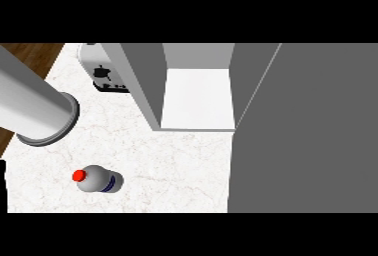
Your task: Pick up the bottled water, place it into the cabinet and close the cabinet
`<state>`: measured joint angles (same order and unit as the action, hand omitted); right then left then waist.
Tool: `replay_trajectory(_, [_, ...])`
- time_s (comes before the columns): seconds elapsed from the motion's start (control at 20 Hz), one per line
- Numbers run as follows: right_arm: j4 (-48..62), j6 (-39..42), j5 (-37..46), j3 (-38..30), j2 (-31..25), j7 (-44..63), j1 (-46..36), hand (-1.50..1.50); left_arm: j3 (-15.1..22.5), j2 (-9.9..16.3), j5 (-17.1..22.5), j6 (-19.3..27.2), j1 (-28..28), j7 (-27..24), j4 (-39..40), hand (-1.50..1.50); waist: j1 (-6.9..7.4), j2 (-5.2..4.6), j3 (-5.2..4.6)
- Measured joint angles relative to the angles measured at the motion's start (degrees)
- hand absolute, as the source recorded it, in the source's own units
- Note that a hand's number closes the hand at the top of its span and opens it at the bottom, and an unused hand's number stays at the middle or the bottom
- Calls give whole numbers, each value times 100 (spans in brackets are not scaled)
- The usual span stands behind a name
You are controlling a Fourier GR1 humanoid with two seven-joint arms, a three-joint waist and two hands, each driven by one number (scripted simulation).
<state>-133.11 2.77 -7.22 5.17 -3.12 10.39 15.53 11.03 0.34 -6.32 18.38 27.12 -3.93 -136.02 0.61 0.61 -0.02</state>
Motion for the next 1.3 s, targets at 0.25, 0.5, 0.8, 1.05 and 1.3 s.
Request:
replay_trajectory(0.25, [-600, 120, -51, 230, -19, 179, 663, -150, 1140, -23, -336, 558, 1066, -430, -212, -150, -18, -10, 3])
replay_trajectory(0.5, [-739, 228, 36, 506, 19, 84, 1146, -150, 1900, -3, -604, 1006, 1789, -1006, -73, -150, -31, -16, 4])
replay_trajectory(0.8, [-849, 314, 131, 716, 38, -127, 1592, -150, 1983, 18, -535, 1422, 1879, -1414, 342, -150, -65, -28, 1])
replay_trajectory(1.05, [-898, 433, 234, 1005, 34, -557, 2178, -150, 1458, 8, -1, 1506, 1729, -1781, 757, -150, -101, -25, -2])
replay_trajectory(1.3, [-947, 474, 360, 1098, -31, -823, 2500, -150, 1004, -20, 452, 1589, 1479, -2066, 1336, -150, -110, -31, -3])
